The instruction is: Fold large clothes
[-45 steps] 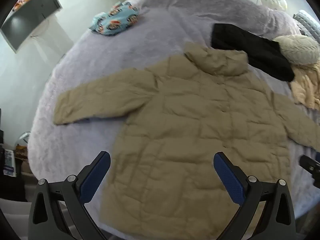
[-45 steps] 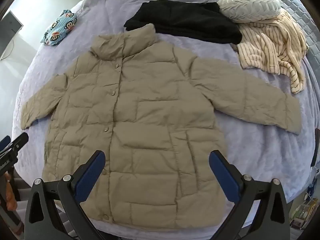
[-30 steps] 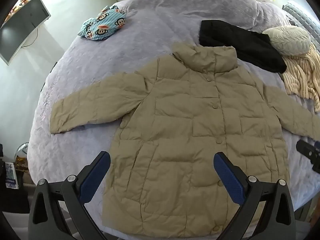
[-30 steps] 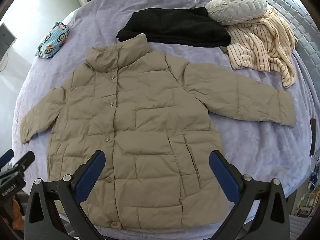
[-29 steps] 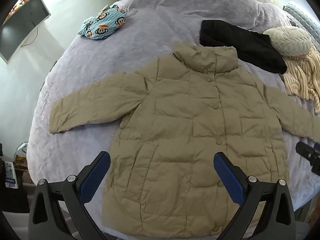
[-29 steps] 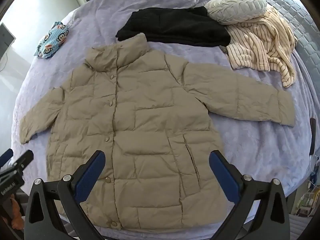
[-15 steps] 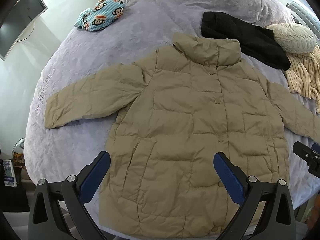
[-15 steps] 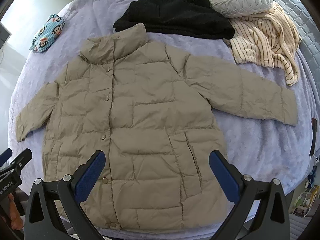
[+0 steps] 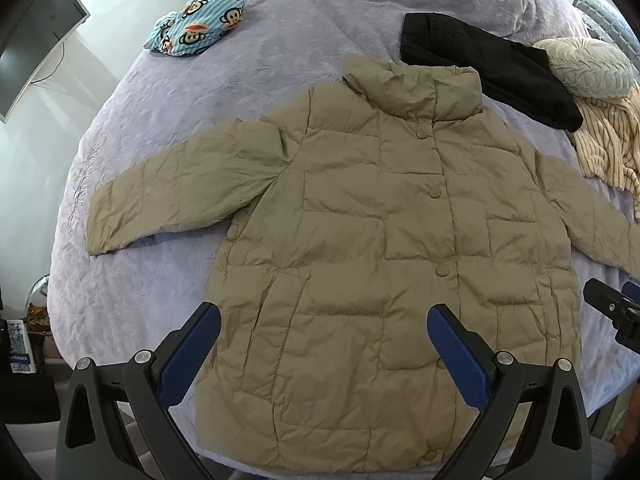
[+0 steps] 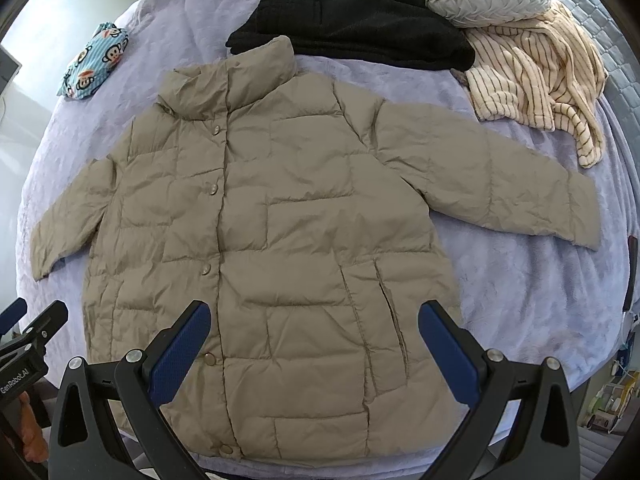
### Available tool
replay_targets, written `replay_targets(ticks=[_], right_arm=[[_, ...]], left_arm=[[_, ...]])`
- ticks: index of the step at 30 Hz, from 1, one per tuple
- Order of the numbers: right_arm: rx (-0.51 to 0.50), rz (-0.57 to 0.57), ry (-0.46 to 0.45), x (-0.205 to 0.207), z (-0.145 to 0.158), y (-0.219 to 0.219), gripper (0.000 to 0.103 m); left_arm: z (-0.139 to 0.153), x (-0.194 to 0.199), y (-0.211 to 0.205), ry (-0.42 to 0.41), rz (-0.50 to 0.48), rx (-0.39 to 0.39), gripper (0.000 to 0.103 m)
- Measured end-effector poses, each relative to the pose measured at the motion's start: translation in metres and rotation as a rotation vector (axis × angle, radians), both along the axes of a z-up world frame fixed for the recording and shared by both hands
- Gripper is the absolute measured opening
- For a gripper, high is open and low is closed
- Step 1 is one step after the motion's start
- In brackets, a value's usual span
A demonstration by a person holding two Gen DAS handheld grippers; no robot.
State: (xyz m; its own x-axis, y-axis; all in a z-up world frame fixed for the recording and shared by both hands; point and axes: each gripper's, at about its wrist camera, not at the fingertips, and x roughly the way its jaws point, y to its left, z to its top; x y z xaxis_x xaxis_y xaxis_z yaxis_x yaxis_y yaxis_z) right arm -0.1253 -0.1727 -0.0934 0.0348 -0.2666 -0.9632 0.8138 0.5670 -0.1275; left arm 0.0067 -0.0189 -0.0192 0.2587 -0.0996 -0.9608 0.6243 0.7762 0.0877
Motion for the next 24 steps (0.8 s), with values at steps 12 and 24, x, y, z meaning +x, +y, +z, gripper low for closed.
replay_targets(ticks=[12,24], right_arm=[[0.012,0.011,0.007,0.0029,-0.0028,0.001,0.103],[0.016,0.013,0.009,0.0052,-0.0057,0.0014,0.103]], left_arm=[[-0.002,-0.0036,-0.0032,0.002,-0.008,0.008,0.103],[-0.004,0.0008,-0.0059,0.013,-0.003,0.021,0.103]])
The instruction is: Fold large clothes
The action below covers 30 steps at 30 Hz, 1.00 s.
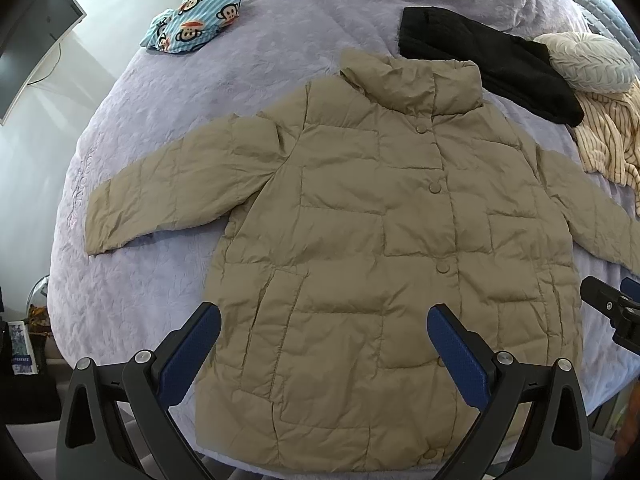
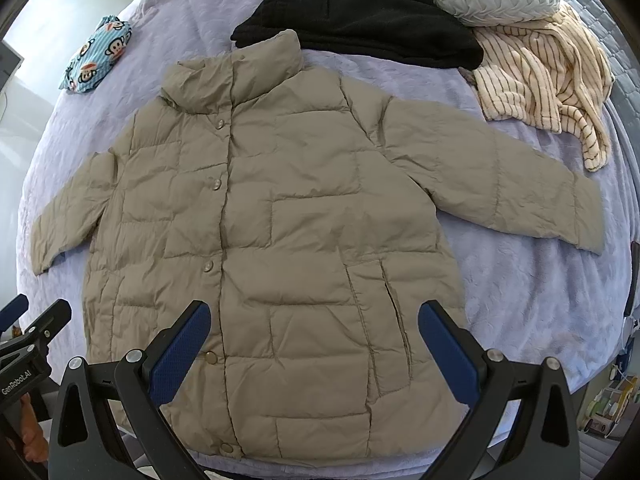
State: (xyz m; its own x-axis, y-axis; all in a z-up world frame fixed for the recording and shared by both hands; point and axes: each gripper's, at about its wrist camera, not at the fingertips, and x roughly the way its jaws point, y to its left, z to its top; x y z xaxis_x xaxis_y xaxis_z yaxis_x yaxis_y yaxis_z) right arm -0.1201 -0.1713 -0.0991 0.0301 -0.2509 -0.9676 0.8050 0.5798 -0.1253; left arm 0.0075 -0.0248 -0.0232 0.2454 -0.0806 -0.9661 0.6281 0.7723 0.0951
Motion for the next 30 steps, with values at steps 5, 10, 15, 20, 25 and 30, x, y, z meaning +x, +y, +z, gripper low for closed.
replay_targets(ticks=[5,10,15,20,25,30], right_arm=[[0.004,0.0,0.003,0.0003,-0.002,-0.0005,0.103],[0.006,0.001,0.004,0.0003,-0.0029,-0.0007,0.103],[0.008,0.001,0.005,0.0004,-0.0043,-0.0015,0.103],[0.01,0.001,0.006,0.001,-0.0048,-0.0017,0.103],[0.009,0.001,0.006,0.0016,-0.0055,-0.0014,0.103],[0.01,0.0,0.006,0.0019,-0.0053,-0.0017,0.103]], left_arm=[[-0.0009,0.0009,-0.0004,0.001,0.005,0.005,0.103],[-0.0011,0.0012,0.0001,0.001,0.004,0.005,0.103],[-0.0032,0.0009,-0.0001,0.002,0.003,0.007,0.103],[-0.0033,0.0008,0.0001,0.002,0.004,0.005,0.103],[-0.0032,0.0013,-0.0001,0.001,0.002,0.006,0.103],[-0.003,0.0013,-0.0006,0.003,0.003,0.006,0.103]])
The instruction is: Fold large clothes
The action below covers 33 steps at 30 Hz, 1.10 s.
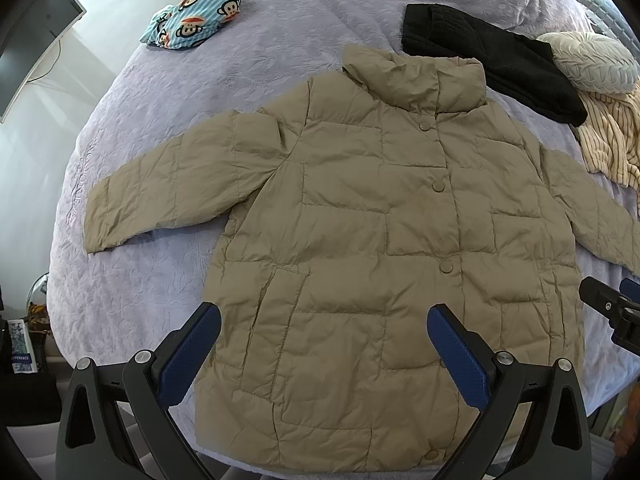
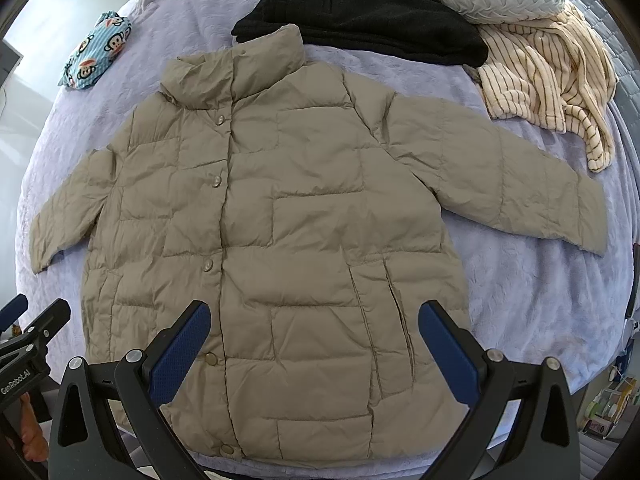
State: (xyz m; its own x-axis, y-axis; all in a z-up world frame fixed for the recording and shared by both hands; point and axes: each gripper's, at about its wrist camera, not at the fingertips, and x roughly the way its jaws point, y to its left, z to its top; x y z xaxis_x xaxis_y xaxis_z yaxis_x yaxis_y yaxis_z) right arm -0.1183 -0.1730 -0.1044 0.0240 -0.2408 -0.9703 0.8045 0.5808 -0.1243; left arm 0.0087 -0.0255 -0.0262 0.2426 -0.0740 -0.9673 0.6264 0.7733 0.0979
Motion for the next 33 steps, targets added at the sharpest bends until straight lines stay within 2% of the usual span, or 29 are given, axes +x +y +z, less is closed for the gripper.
replay_targets(ticks=[16,22,28,32,33], right_arm=[[0.011,0.001,0.02,0.004,-0.008,-0.002,0.103],[0.035,0.004,0.023,0.007,-0.012,0.002,0.103],[0.069,0.012,0.011,0.013,-0.02,0.008,0.103],[0.067,0.056,0.012,0.025,-0.031,0.019,0.103],[0.065,0.082,-0.007,0.033,-0.042,0.025,0.103]], left_arm=[[-0.006,0.004,0.001,0.025,0.007,-0.008,0.103],[-0.012,0.009,0.012,0.04,0.046,-0.021,0.103],[-0.03,0.026,0.031,0.097,0.081,-0.095,0.103],[-0.052,0.054,0.053,0.133,0.165,-0.162,0.103],[-0.06,0.065,0.064,0.135,0.203,-0.187,0.103]])
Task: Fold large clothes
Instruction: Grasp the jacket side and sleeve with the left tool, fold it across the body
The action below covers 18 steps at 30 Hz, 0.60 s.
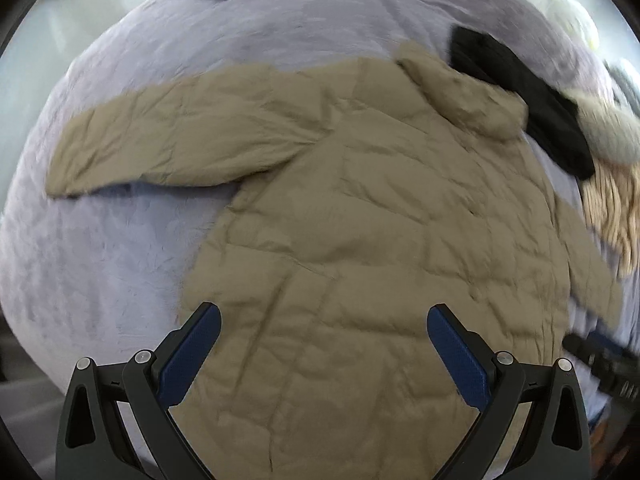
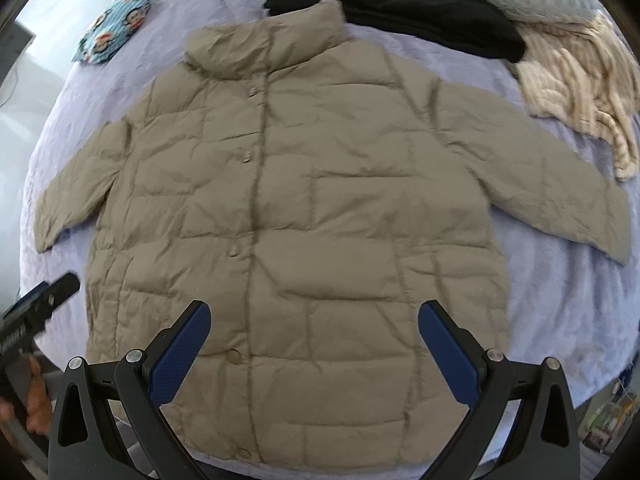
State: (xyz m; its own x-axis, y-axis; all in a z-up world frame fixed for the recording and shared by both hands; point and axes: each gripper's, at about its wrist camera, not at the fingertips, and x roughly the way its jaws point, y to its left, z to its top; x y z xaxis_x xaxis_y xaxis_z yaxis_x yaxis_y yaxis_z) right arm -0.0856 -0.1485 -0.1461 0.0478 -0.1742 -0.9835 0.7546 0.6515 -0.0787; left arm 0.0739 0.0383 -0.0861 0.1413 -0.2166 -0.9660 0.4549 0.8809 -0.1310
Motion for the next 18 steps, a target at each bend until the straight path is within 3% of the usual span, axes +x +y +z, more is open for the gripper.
replay_targets(ticks=[3,6,14,18], right_arm=[[0.038,0.047,-0.03,0.014,-0.021,0.009,0.103],[0.108,0.077,0.009,0.031,-0.045,0.018,0.103],[0.15,0.177,-0.036,0.067,-0.086,0.049,0.103],[0.158,0.191,-0.05,0.076,-0.096,0.055,0.103]], left_arm=[[-0.018,0.032,0.029,-0.003,0.102,-0.066,0.103],[-0.037,0.07,0.066,-0.029,0.22,-0.143,0.103],[-0.096,0.175,0.16,-0.046,0.519,-0.347,0.103],[-0.118,0.21,0.177,-0.064,0.58,-0.355,0.103]])
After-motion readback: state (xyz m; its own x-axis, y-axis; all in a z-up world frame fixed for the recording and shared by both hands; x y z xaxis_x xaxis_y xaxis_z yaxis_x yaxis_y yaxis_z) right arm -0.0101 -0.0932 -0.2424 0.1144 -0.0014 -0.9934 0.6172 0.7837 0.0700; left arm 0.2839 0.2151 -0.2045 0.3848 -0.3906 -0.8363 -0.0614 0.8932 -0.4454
